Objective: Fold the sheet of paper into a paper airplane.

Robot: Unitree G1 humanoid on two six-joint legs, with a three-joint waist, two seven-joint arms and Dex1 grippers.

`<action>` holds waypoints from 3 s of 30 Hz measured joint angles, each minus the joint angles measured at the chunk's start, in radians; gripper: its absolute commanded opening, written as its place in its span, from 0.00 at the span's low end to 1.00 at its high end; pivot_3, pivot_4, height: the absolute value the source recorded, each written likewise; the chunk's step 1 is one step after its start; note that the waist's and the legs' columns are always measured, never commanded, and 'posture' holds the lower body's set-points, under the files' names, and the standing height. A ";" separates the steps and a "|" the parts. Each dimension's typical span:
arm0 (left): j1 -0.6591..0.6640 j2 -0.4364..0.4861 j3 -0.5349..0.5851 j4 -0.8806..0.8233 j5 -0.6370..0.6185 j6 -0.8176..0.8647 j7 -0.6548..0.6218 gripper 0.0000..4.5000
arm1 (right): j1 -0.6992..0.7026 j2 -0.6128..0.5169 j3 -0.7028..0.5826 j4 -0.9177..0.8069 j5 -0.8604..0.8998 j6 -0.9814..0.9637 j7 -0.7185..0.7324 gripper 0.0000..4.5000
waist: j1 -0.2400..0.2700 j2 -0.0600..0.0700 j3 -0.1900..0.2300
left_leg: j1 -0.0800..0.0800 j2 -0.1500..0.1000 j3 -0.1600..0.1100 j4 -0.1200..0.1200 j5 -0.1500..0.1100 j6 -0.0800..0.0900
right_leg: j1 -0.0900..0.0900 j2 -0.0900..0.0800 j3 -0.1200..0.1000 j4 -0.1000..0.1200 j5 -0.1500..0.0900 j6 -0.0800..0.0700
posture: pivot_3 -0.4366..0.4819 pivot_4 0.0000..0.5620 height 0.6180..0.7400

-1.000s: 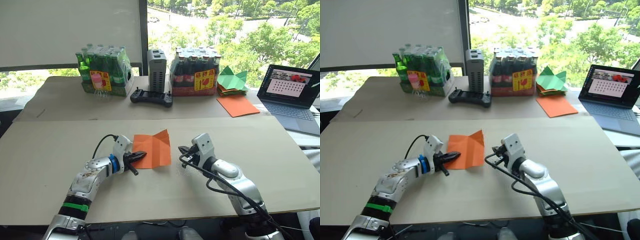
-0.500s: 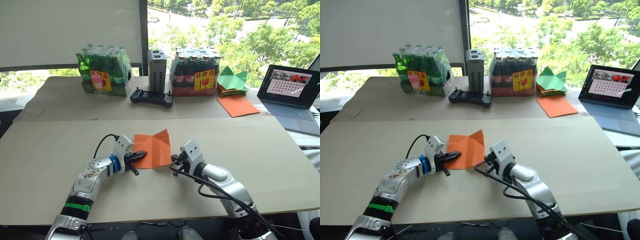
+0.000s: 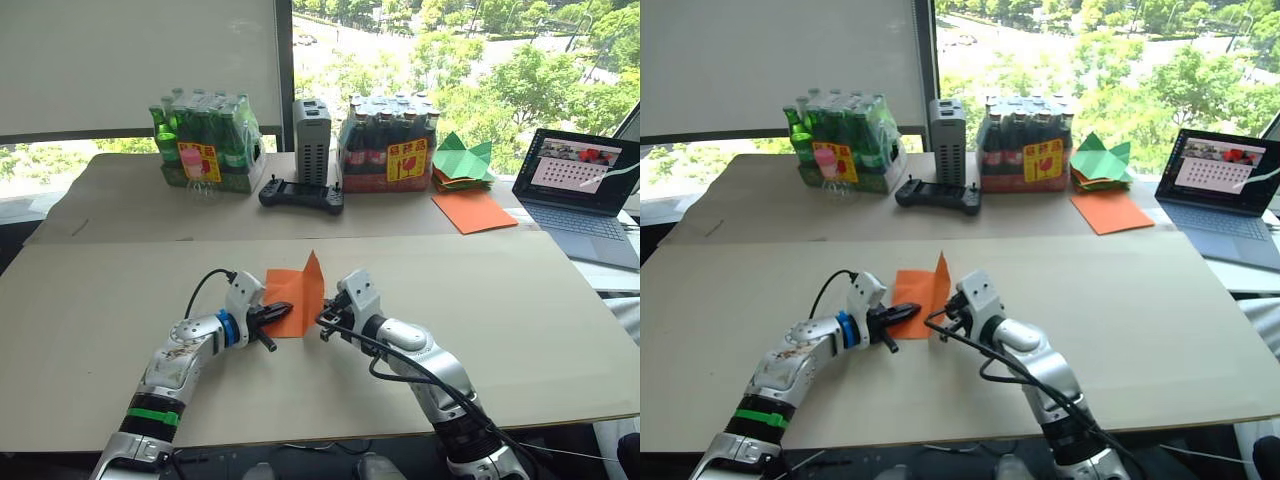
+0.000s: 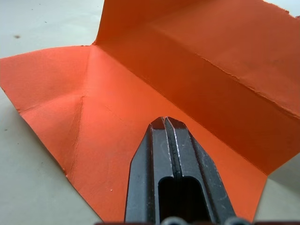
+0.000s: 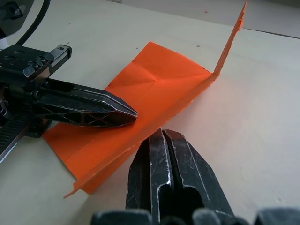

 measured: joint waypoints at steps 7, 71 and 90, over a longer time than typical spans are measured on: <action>0.033 0.005 0.024 -0.036 -0.002 0.013 0.014 0.00 | -0.049 0.073 0.030 0.100 -0.025 -0.038 0.000 0.00 | -0.010 0.000 0.000 | 0.000 0.001 0.000 0.000 0.000 0.000 | 0.000 0.000 0.000 0.001 0.000 0.000 | 0.48 0.27 1.00; 0.158 0.068 0.114 -0.182 -0.060 0.110 0.051 0.00 | -0.119 0.076 0.070 0.196 -0.147 -0.037 0.055 0.00 | -0.019 0.000 0.000 | 0.000 0.000 -0.001 0.000 0.000 0.000 | 0.000 0.000 0.000 0.000 0.000 0.000 | 0.48 0.27 1.00; 0.189 0.065 0.118 -0.218 -0.054 0.113 0.055 0.00 | -0.254 0.172 0.022 0.449 -0.178 -0.133 -0.068 0.00 | -0.021 0.000 0.000 | 0.001 0.000 -0.001 0.000 0.000 0.000 | 0.000 0.000 0.000 0.001 0.000 0.000 | 0.48 0.27 1.00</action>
